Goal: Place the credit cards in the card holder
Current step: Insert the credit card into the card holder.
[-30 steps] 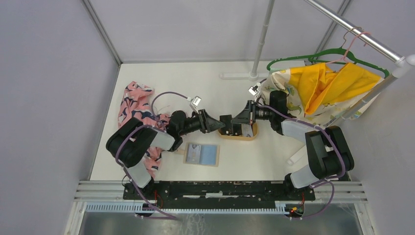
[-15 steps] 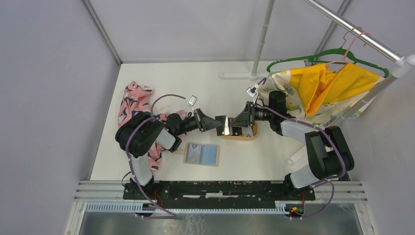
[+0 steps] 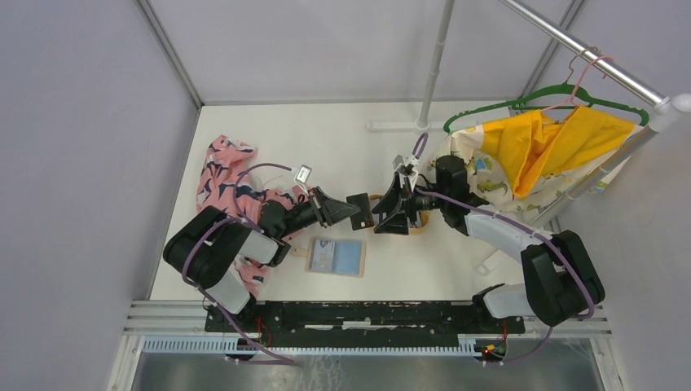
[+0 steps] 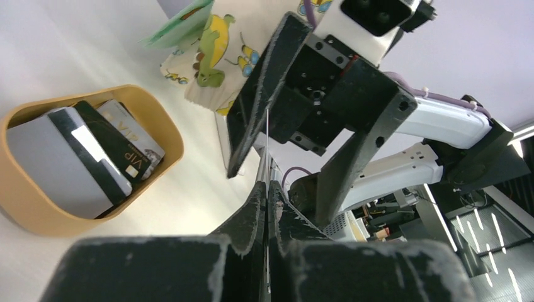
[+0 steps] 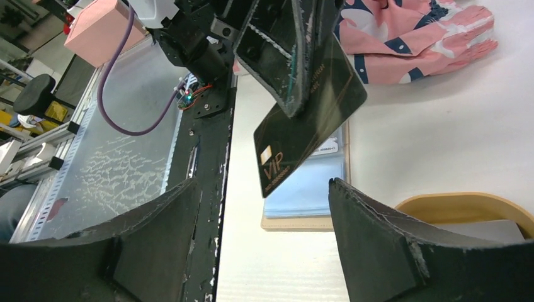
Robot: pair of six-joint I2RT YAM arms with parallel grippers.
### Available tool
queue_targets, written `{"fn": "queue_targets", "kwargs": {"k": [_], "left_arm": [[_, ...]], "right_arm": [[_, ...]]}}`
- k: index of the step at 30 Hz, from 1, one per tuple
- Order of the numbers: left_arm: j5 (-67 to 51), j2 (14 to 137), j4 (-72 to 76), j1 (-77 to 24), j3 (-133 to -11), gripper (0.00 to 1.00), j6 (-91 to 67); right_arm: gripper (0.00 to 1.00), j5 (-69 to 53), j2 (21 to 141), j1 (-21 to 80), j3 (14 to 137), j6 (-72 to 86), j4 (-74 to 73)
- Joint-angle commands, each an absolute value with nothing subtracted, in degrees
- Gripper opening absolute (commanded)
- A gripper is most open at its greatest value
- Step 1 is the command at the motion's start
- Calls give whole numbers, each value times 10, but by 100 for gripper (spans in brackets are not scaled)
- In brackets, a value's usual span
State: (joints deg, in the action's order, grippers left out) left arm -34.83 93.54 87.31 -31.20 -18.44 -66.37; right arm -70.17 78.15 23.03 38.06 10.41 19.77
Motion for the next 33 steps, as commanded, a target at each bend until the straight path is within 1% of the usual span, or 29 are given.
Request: {"fn": "queue_targets", "kwargs": {"k": [1,5,7,8,10,12,13,14,15,18,19,21,25,30,33], "left_arm": [[-323,904,995,-335,-185,2,-622],[-315,902,993,-353,-194,2,-614],[-314,905,992,-359,-198,2,-610],[-315,907,991,-362,-200,2,-608],[-315,909,989,-365,-201,2,-602],[-319,908,987,-366,-202,2,-597],[-322,906,986,-366,-201,5,-594],[-326,901,980,-366,-202,10,-590],[-331,896,970,-366,-203,17,-583],[-359,862,900,-361,-209,35,-550],[-381,849,867,-357,-214,39,-538],[-413,825,806,-343,-221,44,-513],[-468,776,667,-324,-237,50,-437],[-449,709,440,-323,-265,52,-313],[-435,684,363,-323,-283,52,-274]], "right_arm": [[79,-701,786,250,376,88,219],[71,-699,793,258,366,144,267],[63,-700,794,258,358,179,301],[58,-700,795,258,356,190,315],[44,-700,795,258,352,217,335],[26,-699,798,258,352,229,342],[16,-698,800,258,352,231,341],[11,-699,803,258,354,232,337],[7,-702,806,258,356,231,335],[3,-712,811,258,363,216,314],[2,-716,810,258,367,200,302],[0,-733,810,258,379,159,259],[0,-751,811,258,416,27,129],[0,-773,816,259,419,9,116],[0,-778,819,263,421,5,111]]}}
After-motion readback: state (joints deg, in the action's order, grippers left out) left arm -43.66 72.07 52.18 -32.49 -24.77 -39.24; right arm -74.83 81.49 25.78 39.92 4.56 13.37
